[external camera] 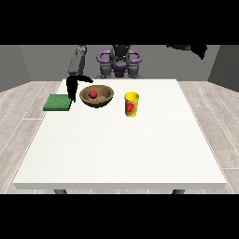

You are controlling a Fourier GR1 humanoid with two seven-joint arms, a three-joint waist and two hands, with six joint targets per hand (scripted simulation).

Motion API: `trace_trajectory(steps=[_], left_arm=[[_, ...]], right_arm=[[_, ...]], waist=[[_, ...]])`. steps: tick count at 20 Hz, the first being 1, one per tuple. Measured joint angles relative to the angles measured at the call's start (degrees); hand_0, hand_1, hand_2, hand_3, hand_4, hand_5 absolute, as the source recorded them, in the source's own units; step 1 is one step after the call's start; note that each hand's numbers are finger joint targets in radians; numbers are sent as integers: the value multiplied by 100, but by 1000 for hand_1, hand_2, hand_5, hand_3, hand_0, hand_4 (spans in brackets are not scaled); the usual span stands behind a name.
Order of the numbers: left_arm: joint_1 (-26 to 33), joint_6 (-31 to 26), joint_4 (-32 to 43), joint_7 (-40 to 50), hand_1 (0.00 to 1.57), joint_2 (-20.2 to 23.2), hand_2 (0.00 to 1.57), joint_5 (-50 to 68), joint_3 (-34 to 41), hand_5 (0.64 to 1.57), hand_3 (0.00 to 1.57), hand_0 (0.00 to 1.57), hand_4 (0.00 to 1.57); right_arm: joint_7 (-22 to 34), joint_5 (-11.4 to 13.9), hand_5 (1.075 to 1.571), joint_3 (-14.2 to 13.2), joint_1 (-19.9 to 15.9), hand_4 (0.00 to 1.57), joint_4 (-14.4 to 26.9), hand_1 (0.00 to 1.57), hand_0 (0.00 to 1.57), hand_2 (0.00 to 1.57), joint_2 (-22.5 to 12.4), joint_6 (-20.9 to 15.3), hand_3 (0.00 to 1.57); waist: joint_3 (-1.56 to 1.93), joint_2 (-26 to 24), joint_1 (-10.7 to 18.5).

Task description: Pick the cup and pour the ball into the bowl, then pick the bowl and place it on the pad

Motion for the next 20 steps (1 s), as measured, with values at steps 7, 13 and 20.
trace_trajectory(steps=[7, 13, 20], left_arm=[[217, -756, 291, -31, 0, 762, 0, 655, 684, 1508, 0, 0, 279], [301, -1019, 429, 24, 0, 1225, 0, 969, 1035, 1494, 0, 0, 244], [353, -1256, 572, 71, 0, 1582, 0, 1233, 1276, 1509, 0, 0, 238]], right_arm=[[-506, 143, 1568, 123, -285, 0, 886, 0, 0, 0, 80, 122, 0], [-1012, 320, 1571, 194, -678, 0, 1685, 0, 0, 0, 99, 71, 0], [-1277, 231, 1512, 157, -918, 426, 2066, 1222, 1222, 992, 262, 12, 0]], waist=[[12, 108, -156], [5, 159, -281], [-73, 149, -345]])
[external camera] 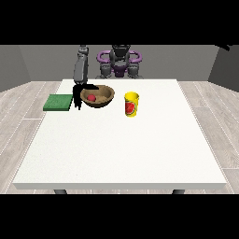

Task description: Pick the cup and pour the ball into the bowl, then pick the bowl and place it on the pad

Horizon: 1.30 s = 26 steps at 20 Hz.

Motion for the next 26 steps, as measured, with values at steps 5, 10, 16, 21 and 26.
trace_trajectory(steps=[5, 10, 16, 21, 26], left_arm=[[-54, -103, -148, 11, 0, 60, 0, 139, 34, 1558, 0, 0, 493], [-136, -183, -73, 22, 0, 178, 0, 241, 109, 1570, 0, 0, 671], [64, -314, 435, -112, 0, 322, 0, 161, 216, 1569, 0, 0, 730], [321, -421, 1021, -251, 0, 533, 0, 96, 382, 1568, 0, 0, 715], [484, -521, 1309, -508, 0, 704, 0, 55, 496, 1566, 0, 0, 700]], right_arm=[[-283, 157, 1463, -97, 207, 1103, -53, 1571, 1571, 1571, -117, -463, 1571], [-146, 261, 1494, -126, 251, 1071, -190, 1571, 1571, 1571, -201, -911, 1571], [1135, 411, 1535, 104, 89, 1042, -375, 1571, 1571, 1571, -374, -1342, 1571], [2433, 452, 1541, 325, -250, 1026, -545, 1571, 1571, 1571, -658, -1348, 1571], [3028, 534, 1570, 373, -531, 978, -611, 1571, 1571, 1571, -1228, -1147, 1571]], waist=[[-120, 118, 219], [-141, 194, 298], [-17, -99, 98], [51, -461, -290], [72, -499, -508]])
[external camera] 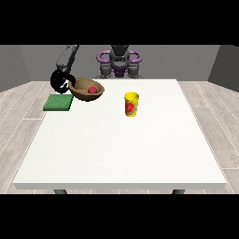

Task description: Pick the cup and pour the ball into the bowl, then pick the bowl and place it on the pad

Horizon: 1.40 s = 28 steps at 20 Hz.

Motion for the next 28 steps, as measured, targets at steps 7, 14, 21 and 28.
trace_trajectory(steps=[7, 14, 21, 28], left_arm=[[185, -64, 241, -382, 0, 142, 0, -52, 89, 1559, 0, 0, 720], [150, 100, -38, -858, 0, 131, 0, -150, 94, 1559, 0, 0, 670], [59, 322, -873, -612, 0, 215, 0, 235, 290, 1560, 0, 0, 695], [354, 338, -1389, -387, 0, 257, 0, 546, 475, 1558, 0, 0, 699]], right_arm=[[2, 148, 1570, -27, -96, 979, 95, 1571, 1571, 1571, -585, 315, 1571], [-754, -78, 1570, -529, -308, 990, 622, 1571, 1571, 1571, -1170, 782, 374], [-1877, -211, 1571, -1075, -458, 986, 1674, 1571, 1571, 1571, -1934, 1353, 0], [-2290, -158, 1569, -1225, -562, 979, 2341, 1571, 1571, 1571, -2496, 1724, 0]], waist=[[10, 134, -132], [18, 911, -48], [31, 1700, 70], [26, 1840, 138]])
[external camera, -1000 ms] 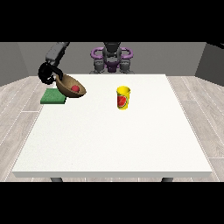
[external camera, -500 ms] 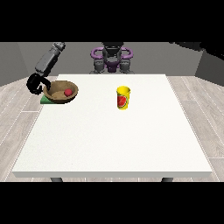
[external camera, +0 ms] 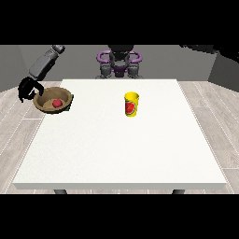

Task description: Pick the cup and pour the ball into the bowl, then pick the bowl and place it on the pad

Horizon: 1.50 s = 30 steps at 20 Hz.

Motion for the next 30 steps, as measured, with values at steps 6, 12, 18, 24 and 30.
trace_trajectory(steps=[6, 12, 18, 24, 30], left_arm=[[144, 56, -295, 322, 0, 12, 0, 240, 16, 1557, 0, 0, 683], [219, -21, -20, 379, 0, 15, 0, 259, -79, 1554, 0, 0, 670], [299, -151, 433, 334, 0, 198, 0, 158, -70, 1539, 0, 0, 654], [283, -144, 298, 381, 0, 169, 0, 268, -118, 1557, 0, 0, 870], [290, 235, -198, 1003, 0, -345, 0, 448, -583, 1570, 0, 0, 983]], right_arm=[[-161, 197, 1562, 168, -14, 1006, 324, 1571, 1571, 1571, 70, 58, 922], [82, 348, 1562, 389, 9, 970, 399, 1571, 1571, 1571, 316, -37, 1374], [716, 124, 1562, 233, -22, 0, 544, 1033, 1033, 991, 216, 50, 694], [959, 149, 1484, 213, -91, 0, 682, 0, 0, 0, 37, -169, 0], [1360, 171, 1219, 287, -355, 701, 631, 0, 0, 0, -190, 44, 0]], waist=[[-5, -148, 25], [-18, -553, -1], [-14, -882, -123], [-9, -882, -30], [-9, -1761, -141]])
